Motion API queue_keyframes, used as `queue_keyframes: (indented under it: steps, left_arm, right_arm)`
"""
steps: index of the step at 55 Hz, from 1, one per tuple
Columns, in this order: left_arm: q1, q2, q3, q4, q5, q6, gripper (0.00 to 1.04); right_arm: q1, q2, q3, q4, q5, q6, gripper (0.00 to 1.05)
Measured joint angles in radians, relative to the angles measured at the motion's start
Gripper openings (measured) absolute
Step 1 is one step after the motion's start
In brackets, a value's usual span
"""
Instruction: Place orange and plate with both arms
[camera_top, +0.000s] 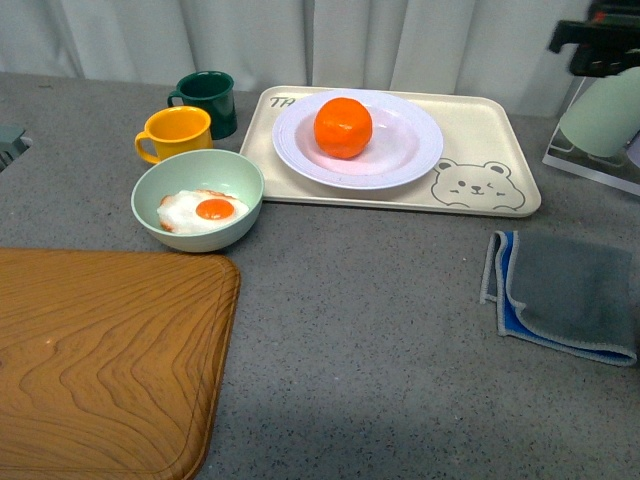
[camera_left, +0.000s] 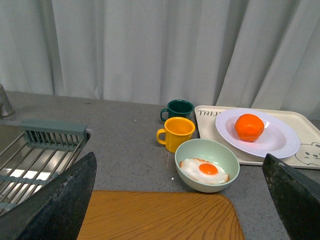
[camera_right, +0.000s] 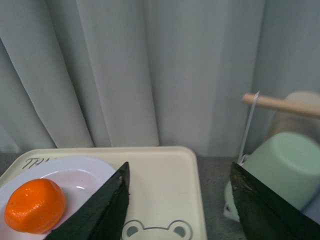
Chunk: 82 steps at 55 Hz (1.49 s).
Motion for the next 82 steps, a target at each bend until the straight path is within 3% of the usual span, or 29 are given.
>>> queue_keyframes:
  steps: [6,15,26,30,33,57,82]
  left_arm:
    - [0.0,0.0,0.0,0.0,0.0,0.0,0.98]
    - [0.0,0.0,0.0,0.0,0.0,0.0,0.98]
    - [0.0,0.0,0.0,0.0,0.0,0.0,0.98]
    - [0.0,0.0,0.0,0.0,0.0,0.0,0.98]
    - [0.0,0.0,0.0,0.0,0.0,0.0,0.98]
    - [0.0,0.0,0.0,0.0,0.0,0.0,0.98]
    - [0.0,0.0,0.0,0.0,0.0,0.0,0.98]
  right_arm:
    - [-0.025,-0.124,-0.159,0.029,-0.014,-0.031,0.26]
    - [-0.042,-0.248,-0.309,0.031,-0.037,-0.047,0.01]
    - [-0.059,-0.405,-0.436,0.009,-0.056,-0.047,0.01]
    - [-0.093,-0.473,-0.483,-0.018,-0.106,-0.047,0.01]
    - [-0.113,-0.566,-0.505,-0.108,-0.108,-0.047,0.01]
    - [-0.118,-0.933,-0.64,-0.317,-0.113,-0.047,0.01]
    - [-0.118,-1.334,-0.699,-0.651,-0.113,-0.047,0.01]
